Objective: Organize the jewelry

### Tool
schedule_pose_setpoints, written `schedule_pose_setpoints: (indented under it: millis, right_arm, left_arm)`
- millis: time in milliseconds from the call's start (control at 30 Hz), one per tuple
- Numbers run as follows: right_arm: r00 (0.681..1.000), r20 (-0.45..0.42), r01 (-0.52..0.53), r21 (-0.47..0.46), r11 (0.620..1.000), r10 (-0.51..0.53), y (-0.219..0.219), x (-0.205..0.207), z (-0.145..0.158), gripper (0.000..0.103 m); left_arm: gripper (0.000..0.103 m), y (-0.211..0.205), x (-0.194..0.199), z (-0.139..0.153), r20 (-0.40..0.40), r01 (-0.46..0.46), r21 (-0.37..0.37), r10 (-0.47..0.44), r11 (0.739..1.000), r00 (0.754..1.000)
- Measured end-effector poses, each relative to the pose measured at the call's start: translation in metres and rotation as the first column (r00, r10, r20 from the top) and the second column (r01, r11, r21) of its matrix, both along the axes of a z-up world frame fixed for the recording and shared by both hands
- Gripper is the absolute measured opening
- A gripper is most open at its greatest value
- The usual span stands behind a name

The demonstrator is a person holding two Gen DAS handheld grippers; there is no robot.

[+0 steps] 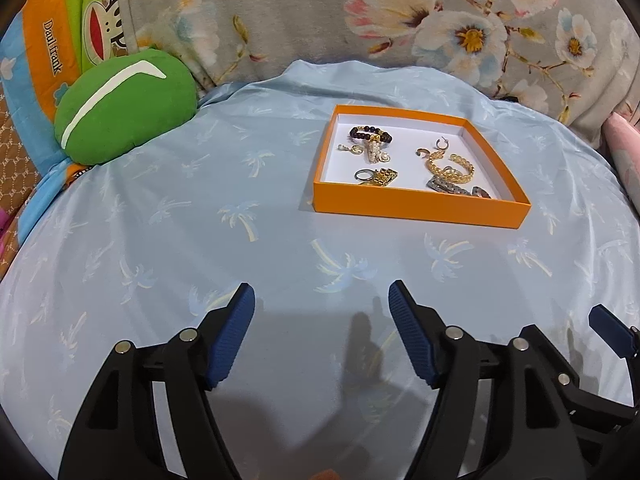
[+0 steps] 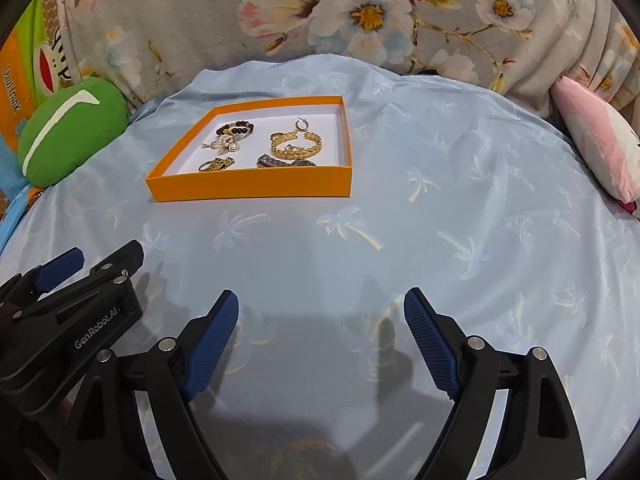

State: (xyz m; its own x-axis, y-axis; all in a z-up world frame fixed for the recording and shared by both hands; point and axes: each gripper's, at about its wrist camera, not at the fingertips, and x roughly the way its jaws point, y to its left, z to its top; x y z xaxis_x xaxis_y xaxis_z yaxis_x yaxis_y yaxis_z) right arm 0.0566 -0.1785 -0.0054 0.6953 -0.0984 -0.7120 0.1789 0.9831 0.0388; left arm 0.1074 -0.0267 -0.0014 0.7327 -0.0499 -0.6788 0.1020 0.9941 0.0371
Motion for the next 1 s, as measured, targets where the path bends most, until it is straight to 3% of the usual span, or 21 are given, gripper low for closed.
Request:
schedule_pose_setpoints:
  millis: [1000]
  right_arm:
    - [1.000, 0.007, -0.002, 0.002, 1.000, 0.002, 0.0004, -0.0010, 0.0012, 0.083]
  left_arm:
    - [0.071, -0.0007, 0.0010, -0.0019, -0.001, -0.026, 0.039, 0.026, 0.999, 1.000]
